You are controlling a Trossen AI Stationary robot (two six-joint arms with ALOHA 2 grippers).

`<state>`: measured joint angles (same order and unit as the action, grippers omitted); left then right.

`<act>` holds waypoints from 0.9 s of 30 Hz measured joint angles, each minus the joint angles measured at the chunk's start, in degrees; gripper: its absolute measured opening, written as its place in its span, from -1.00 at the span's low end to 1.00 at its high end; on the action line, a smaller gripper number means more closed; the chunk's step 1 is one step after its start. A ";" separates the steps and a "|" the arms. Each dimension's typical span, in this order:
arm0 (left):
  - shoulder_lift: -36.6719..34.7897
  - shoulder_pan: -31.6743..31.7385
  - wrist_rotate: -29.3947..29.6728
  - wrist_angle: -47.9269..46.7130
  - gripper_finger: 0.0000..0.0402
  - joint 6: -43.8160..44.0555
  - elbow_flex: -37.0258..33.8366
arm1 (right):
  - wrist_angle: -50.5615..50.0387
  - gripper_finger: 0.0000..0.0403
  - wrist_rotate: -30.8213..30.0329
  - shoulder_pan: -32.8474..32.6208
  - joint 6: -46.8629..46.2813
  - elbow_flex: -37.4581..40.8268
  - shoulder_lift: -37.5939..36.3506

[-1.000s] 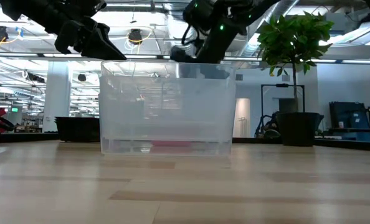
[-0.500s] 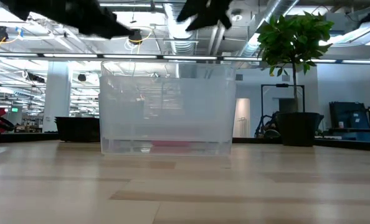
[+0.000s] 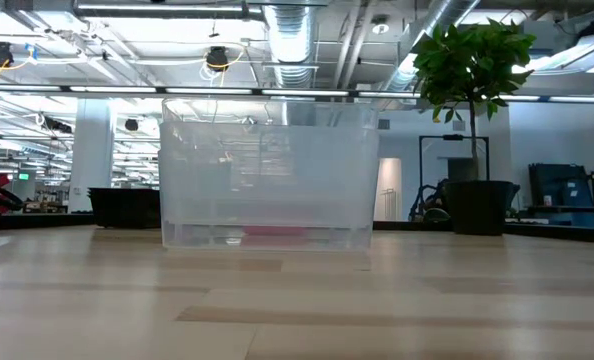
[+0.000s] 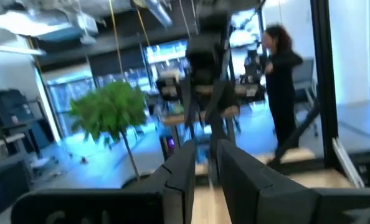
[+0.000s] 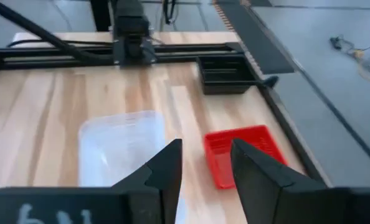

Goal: Stack baskets by color
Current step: Return to Home Position

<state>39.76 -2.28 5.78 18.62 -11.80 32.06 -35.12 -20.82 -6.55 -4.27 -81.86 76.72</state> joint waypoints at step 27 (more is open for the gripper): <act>-29.54 0.02 9.78 -26.86 -0.71 11.65 -8.01 | 25.78 -0.96 10.45 13.69 -2.09 46.41 -41.36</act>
<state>10.22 -2.26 15.57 -8.24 -0.15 24.05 -9.34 -10.38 7.14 -6.36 -35.45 35.35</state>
